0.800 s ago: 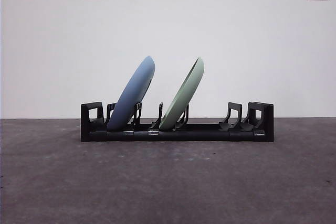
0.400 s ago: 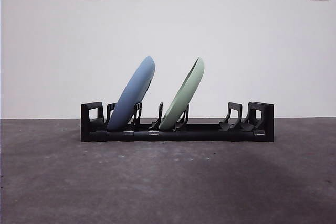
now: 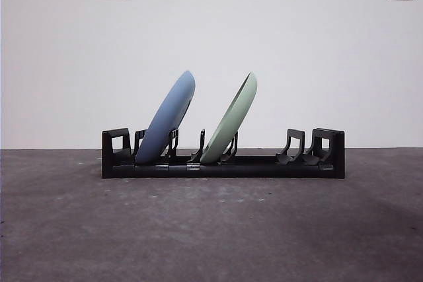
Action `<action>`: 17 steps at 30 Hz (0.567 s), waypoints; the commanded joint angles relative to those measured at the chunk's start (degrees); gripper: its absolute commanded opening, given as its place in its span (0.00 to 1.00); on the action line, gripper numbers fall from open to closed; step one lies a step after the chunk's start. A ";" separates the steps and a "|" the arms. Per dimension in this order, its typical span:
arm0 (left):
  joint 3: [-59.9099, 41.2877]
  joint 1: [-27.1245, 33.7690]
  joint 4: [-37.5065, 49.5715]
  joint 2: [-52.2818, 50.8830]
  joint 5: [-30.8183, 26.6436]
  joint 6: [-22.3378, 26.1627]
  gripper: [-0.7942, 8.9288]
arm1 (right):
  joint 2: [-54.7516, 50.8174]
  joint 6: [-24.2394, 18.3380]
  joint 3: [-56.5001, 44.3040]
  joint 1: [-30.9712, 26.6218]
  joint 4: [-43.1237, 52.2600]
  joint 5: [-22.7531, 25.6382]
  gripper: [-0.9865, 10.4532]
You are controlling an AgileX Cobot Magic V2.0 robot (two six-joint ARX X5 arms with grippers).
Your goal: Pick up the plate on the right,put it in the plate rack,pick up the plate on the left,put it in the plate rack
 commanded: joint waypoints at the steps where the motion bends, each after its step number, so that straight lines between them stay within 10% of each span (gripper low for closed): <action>1: -0.61 0.13 0.31 0.02 0.35 -0.55 0.08 | -1.77 2.60 -2.80 -0.04 0.46 -0.17 0.09; 17: -0.61 0.13 0.28 0.02 0.37 -0.55 0.08 | -2.51 2.91 -3.21 -0.02 -2.71 -0.96 0.09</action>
